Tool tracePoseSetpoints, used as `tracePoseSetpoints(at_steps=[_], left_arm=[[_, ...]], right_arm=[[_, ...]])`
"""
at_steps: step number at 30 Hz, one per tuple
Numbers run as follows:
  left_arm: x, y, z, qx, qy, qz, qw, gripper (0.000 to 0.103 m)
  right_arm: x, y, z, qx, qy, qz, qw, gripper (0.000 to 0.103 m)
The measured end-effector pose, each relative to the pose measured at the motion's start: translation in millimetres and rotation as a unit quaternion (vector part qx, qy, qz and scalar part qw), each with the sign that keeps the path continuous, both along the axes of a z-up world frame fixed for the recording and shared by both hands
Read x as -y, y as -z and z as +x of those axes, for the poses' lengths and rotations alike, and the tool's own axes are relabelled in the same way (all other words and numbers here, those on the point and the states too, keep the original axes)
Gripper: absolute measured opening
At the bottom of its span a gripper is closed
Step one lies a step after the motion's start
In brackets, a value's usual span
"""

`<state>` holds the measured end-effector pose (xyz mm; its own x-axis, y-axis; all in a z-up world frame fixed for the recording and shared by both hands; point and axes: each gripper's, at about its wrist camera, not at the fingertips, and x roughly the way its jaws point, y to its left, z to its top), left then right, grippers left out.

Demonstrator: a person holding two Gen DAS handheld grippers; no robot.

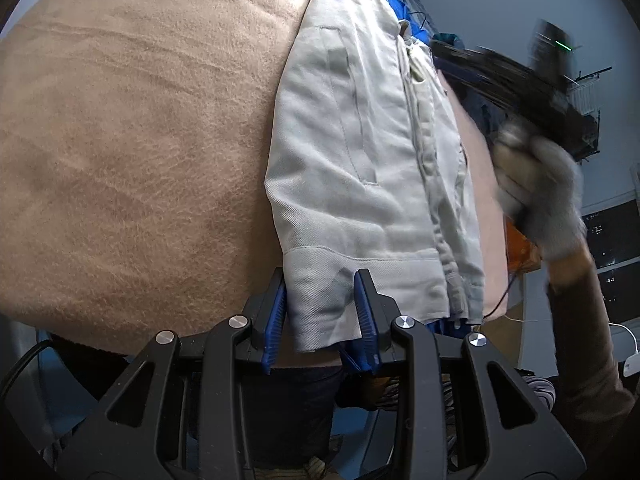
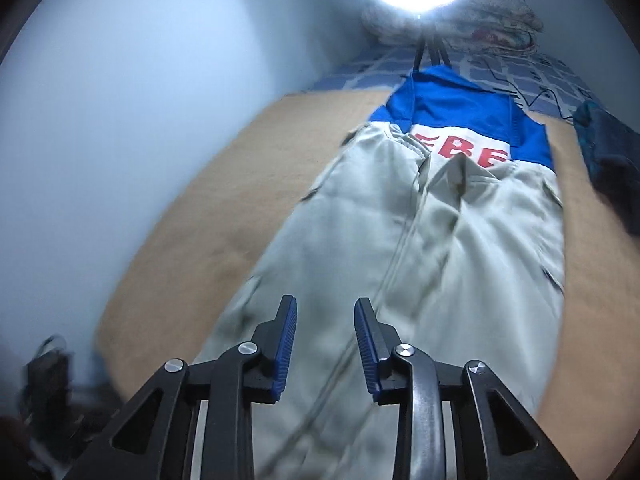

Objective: Fold large clothes

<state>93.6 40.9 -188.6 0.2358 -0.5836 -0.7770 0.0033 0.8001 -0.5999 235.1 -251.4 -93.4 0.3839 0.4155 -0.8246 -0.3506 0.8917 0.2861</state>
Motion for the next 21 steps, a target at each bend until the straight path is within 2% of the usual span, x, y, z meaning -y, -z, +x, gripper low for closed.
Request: tracePoseSetpoints(at_steps=[4, 8, 10, 11, 15, 18, 21], left_arm=[[-5, -6, -2, 0.008, 0.002, -0.005, 0.9999, 0.032], [-16, -12, -2, 0.015, -0.006, -0.015, 0.9998, 0.032], [-18, -16, 0, 0.026, -0.007, -0.011, 0.9996, 0.04], [-18, -18, 0, 0.029, -0.008, -0.01, 0.9995, 0.046], [-21, -15, 0, 0.016, -0.013, -0.027, 0.9994, 0.047], [-28, -18, -1, 0.02, -0.024, -0.033, 0.999, 0.047], [-45, -24, -3, 0.035, -0.05, -0.03, 0.9977, 0.047]], right_arm=[[-34, 39, 32, -0.008, -0.011, -0.048, 0.999, 0.03], [-61, 71, 43, -0.04, -0.031, -0.048, 0.998, 0.024], [-82, 79, 43, -0.031, -0.044, -0.057, 0.997, 0.024], [-90, 81, 44, -0.026, -0.048, -0.056, 0.997, 0.024], [-104, 67, 38, -0.038, -0.075, -0.048, 0.995, 0.018], [-94, 44, 10, -0.026, -0.086, -0.037, 0.995, 0.019], [-78, 32, -27, -0.033, -0.093, -0.022, 0.995, 0.021]])
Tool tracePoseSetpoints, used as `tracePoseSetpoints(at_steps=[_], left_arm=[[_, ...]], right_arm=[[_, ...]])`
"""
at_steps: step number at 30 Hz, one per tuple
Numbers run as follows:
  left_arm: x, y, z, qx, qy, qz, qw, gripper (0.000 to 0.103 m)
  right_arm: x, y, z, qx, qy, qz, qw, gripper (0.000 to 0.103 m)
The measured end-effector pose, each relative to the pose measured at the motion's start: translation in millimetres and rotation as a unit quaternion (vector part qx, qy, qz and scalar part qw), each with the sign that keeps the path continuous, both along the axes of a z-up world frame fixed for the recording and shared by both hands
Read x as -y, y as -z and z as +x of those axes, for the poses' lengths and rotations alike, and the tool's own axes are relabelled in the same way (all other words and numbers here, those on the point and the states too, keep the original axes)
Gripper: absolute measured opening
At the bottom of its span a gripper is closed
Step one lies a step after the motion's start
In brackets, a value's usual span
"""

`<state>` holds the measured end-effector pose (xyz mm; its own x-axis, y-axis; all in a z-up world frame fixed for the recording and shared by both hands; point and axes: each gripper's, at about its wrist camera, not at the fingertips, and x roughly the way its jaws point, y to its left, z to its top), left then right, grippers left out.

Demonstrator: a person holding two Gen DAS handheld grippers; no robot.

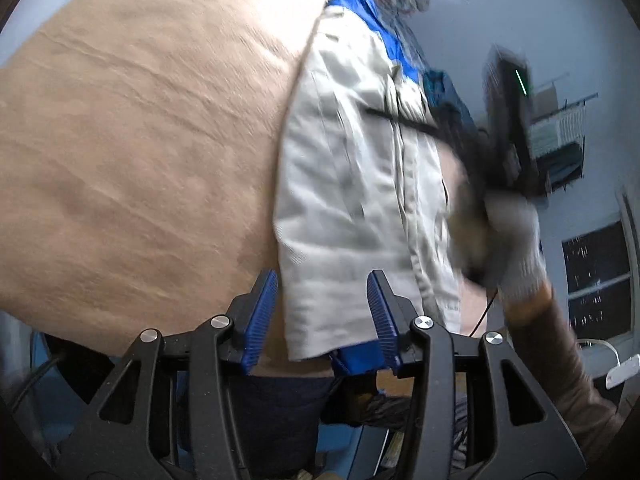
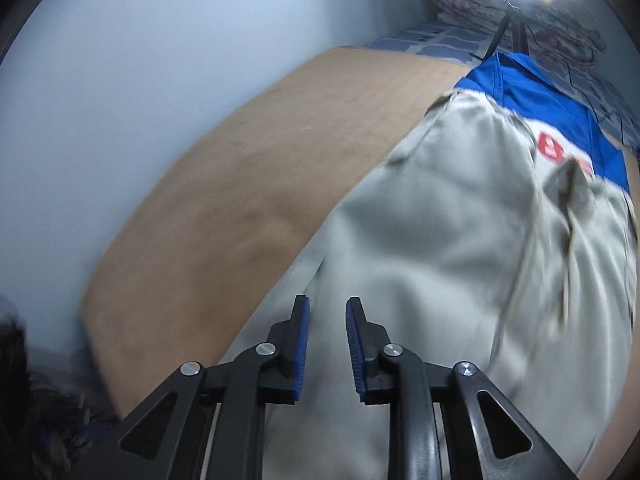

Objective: Fold large clothes

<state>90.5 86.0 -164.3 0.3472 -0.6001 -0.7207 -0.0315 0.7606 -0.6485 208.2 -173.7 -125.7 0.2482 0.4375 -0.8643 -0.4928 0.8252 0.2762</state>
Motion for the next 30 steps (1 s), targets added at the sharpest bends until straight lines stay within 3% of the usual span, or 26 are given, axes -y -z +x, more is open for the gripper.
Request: tracePoseSetpoints(at_steps=[3, 7, 10, 15, 19, 20, 23, 25, 30], left_arm=[[-22, -6, -2, 0.012, -0.04, 0.017, 0.999, 0.047], [-51, -10, 0, 0.016, -0.087, 0.013, 0.996, 0.047], [-67, -9, 0, 0.013, -0.107, 0.001, 0.9942, 0.047], [-65, -4, -3, 0.003, -0.098, -0.005, 0.9952, 0.047], [-26, 10, 1, -0.014, -0.047, 0.009, 0.9988, 0.05], [-18, 13, 3, -0.021, -0.039, 0.009, 0.999, 0.054], [1, 34, 4, -0.057, -0.004, 0.008, 0.9983, 0.055], [6, 43, 6, -0.074, 0.001, 0.004, 0.9973, 0.055], [13, 54, 10, -0.088, 0.005, -0.021, 0.9959, 0.055]], right_arm=[[9, -1, -39, -0.018, -0.014, 0.004, 1.0, 0.021], [-11, 25, -102, -0.047, -0.045, -0.003, 0.998, 0.023], [-32, 33, -119, 0.001, -0.017, -0.023, 1.0, 0.024], [-25, 17, -132, -0.025, -0.019, 0.025, 0.999, 0.023], [25, -23, -166, 0.03, -0.001, 0.009, 1.0, 0.036], [43, -32, -173, 0.039, 0.013, 0.011, 0.999, 0.046], [101, -49, -190, 0.07, 0.075, -0.002, 0.995, 0.075], [146, -51, -199, 0.077, 0.133, -0.011, 0.988, 0.079], [223, -15, -195, -0.004, 0.218, 0.008, 0.976, 0.078]])
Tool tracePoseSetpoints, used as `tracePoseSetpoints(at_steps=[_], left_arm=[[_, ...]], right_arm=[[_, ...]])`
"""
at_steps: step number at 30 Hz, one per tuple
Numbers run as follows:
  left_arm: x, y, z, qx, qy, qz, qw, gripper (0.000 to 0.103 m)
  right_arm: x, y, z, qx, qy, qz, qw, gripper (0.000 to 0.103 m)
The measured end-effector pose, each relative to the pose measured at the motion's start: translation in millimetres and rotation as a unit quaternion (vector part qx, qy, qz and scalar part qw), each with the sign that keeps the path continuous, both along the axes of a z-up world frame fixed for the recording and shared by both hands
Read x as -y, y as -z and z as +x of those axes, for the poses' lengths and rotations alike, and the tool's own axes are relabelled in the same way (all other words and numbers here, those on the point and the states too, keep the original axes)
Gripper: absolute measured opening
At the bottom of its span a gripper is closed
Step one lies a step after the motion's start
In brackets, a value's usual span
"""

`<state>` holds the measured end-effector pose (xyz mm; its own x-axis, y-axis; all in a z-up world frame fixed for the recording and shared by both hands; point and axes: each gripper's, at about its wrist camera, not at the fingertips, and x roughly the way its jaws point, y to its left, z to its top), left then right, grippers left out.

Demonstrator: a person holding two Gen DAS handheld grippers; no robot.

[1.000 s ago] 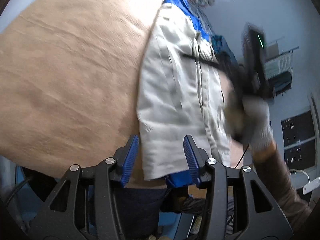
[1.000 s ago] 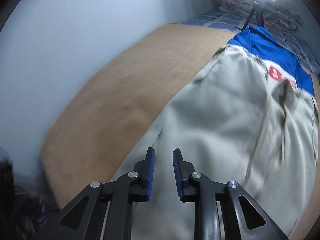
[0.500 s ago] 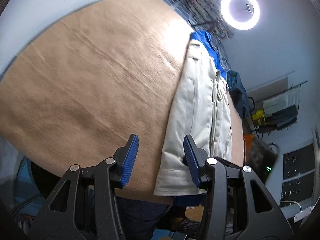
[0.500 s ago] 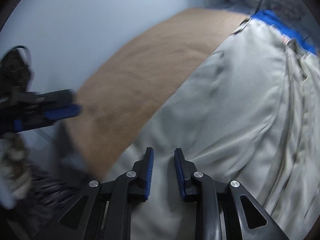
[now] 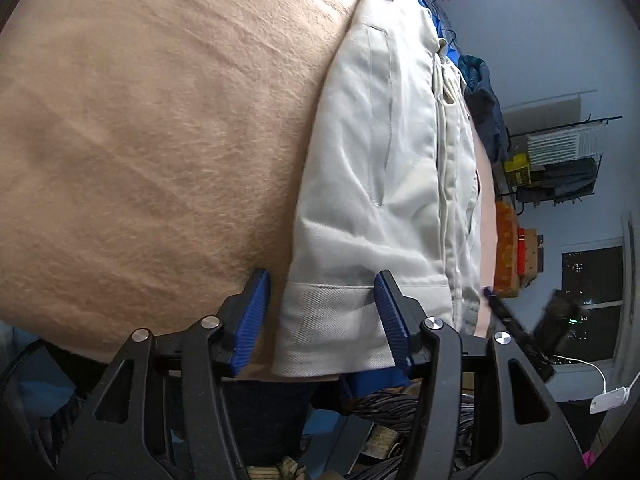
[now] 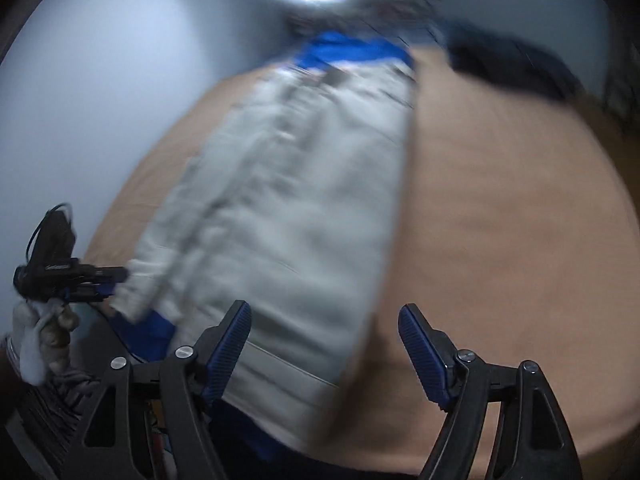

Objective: Fold large clothes

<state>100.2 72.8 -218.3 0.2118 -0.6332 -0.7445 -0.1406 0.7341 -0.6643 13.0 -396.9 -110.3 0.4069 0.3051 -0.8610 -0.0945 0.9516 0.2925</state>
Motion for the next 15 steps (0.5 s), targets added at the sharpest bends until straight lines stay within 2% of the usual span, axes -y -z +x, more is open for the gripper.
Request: tracePoseSetpoints(at_steps=[1, 2, 4, 6, 8, 9, 11, 12, 15], left_arm=[[3, 0, 0, 0.001, 0.002, -0.001, 1.0, 0.055], [10, -1, 1, 0.003, 0.01, 0.005, 0.9999, 0.055], [31, -6, 0, 0.028, 0.033, 0.056, 0.9975, 0.055], [56, -15, -4, 0.068, 0.079, 0.138, 0.9849, 0.055], [69, -19, -9, 0.092, 0.095, 0.178, 0.9751, 0.055], [69, -20, -9, 0.094, 0.097, 0.178, 0.9746, 0.055], [57, -23, -6, 0.076, 0.082, 0.14, 0.9839, 0.055], [42, -24, -4, 0.065, 0.052, 0.104, 0.9911, 0.055], [8, -16, 4, 0.031, -0.014, 0.043, 0.9985, 0.055]], right_arm=[[7, 9, -1, -0.016, 0.007, 0.02, 1.0, 0.074], [11, 23, 3, -0.036, 0.008, 0.047, 0.998, 0.065], [13, 38, 3, -0.067, 0.006, 0.089, 0.994, 0.054], [5, 42, -1, -0.059, 0.0, 0.087, 0.994, 0.054], [-6, 34, -5, -0.052, -0.034, 0.069, 0.996, 0.054], [-8, 32, -7, -0.05, -0.041, 0.064, 0.996, 0.054], [-10, 30, -10, -0.048, -0.049, 0.057, 0.996, 0.056], [-7, 29, -12, -0.049, -0.046, 0.066, 0.996, 0.056], [11, 38, -15, -0.062, -0.024, 0.128, 0.99, 0.057]])
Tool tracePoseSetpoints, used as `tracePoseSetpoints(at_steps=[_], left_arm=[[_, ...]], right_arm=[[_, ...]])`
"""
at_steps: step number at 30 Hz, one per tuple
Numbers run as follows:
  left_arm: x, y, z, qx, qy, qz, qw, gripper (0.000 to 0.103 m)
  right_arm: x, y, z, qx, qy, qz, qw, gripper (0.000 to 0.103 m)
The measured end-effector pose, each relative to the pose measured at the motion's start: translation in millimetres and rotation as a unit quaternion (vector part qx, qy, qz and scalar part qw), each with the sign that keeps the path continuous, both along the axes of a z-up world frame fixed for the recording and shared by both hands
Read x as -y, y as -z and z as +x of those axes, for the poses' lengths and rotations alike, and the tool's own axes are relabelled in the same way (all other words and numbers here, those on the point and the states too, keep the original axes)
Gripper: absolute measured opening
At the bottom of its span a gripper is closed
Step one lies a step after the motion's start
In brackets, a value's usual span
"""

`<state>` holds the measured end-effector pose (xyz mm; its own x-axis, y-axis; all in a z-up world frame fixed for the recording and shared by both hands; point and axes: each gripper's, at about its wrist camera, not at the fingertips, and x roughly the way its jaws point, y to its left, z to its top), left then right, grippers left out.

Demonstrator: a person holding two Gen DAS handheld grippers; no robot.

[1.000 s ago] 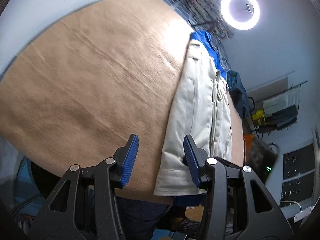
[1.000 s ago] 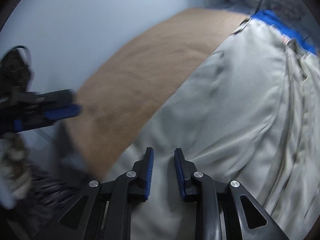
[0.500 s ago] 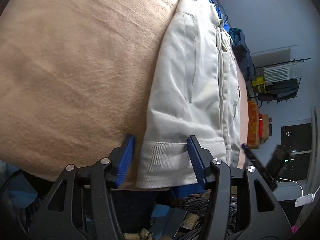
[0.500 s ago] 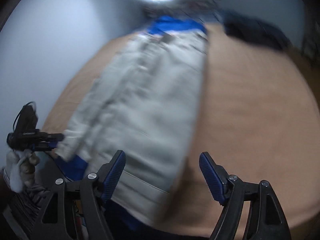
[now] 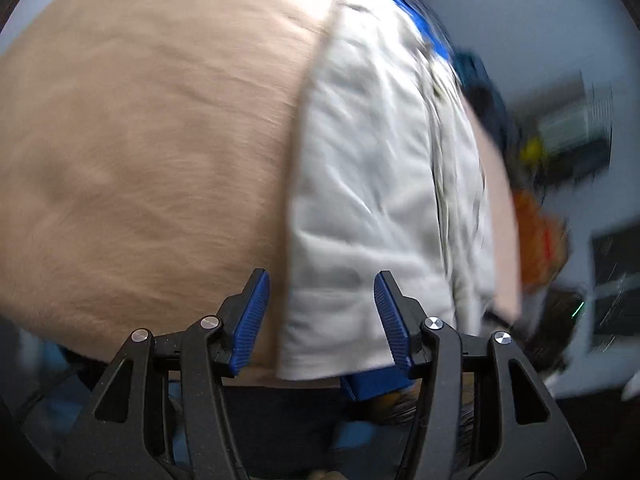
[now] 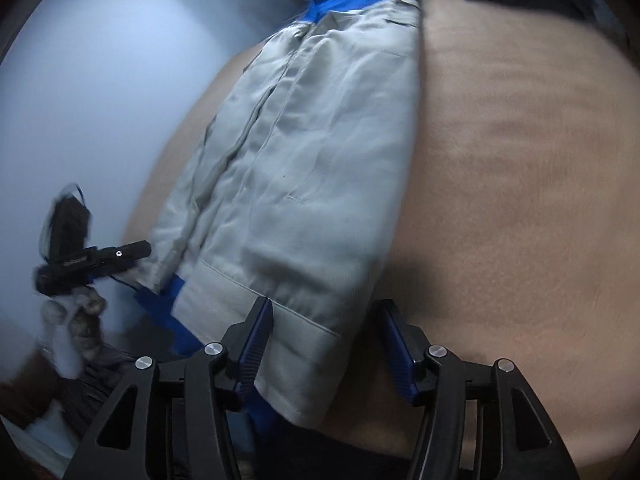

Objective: Fold large clothes

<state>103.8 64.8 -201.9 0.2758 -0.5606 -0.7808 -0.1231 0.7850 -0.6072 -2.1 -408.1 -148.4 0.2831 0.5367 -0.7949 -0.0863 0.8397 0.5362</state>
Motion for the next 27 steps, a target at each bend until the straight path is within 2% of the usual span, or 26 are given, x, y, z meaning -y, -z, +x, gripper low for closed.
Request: tracePoseSetpoints(at_steps=[2, 3, 4, 7, 8, 10, 11, 12, 14, 17, 20, 27], left_arm=[[-11, 14, 6, -0.035, -0.016, -0.044, 0.9983, 0.055], [-8, 20, 8, -0.047, -0.011, -0.053, 0.9974, 0.055], [-4, 23, 9, -0.052, -0.002, -0.055, 0.9971, 0.055], [25, 18, 13, -0.032, 0.054, -0.028, 0.9976, 0.052], [36, 19, 13, -0.032, 0.073, -0.022, 0.9966, 0.048], [46, 15, 13, -0.025, 0.086, -0.003, 0.996, 0.038], [47, 12, 10, -0.024, 0.091, -0.004, 0.9956, 0.025], [49, 9, 10, -0.024, 0.091, -0.012, 0.9955, 0.021], [48, 4, 8, -0.016, 0.092, -0.011, 0.9956, 0.018], [44, -6, 5, -0.013, 0.082, -0.033, 0.996, 0.015], [39, -22, 8, -0.007, 0.073, -0.07, 0.9948, 0.014], [46, -58, 31, 0.017, 0.068, -0.087, 0.9937, 0.013]], right_arm=[[12, 9, 0, -0.012, 0.018, 0.045, 0.999, 0.057], [15, 11, 2, -0.016, 0.024, 0.062, 0.998, 0.057], [17, 15, 4, -0.02, 0.026, 0.08, 0.996, 0.057], [12, 23, 8, -0.029, 0.015, 0.123, 0.992, 0.056], [6, 25, 9, -0.033, 0.003, 0.131, 0.991, 0.055], [-6, 26, 11, -0.031, -0.016, 0.118, 0.992, 0.053], [-10, 25, 12, -0.029, -0.02, 0.112, 0.993, 0.047], [-12, 25, 14, -0.033, -0.021, 0.106, 0.994, 0.043], [-8, 27, 15, -0.043, -0.011, 0.11, 0.993, 0.027], [-1, 26, 14, -0.046, 0.006, 0.129, 0.991, 0.019], [-1, 12, 14, -0.027, 0.008, 0.144, 0.989, 0.017], [-5, -31, 36, 0.015, 0.02, 0.171, 0.985, 0.016]])
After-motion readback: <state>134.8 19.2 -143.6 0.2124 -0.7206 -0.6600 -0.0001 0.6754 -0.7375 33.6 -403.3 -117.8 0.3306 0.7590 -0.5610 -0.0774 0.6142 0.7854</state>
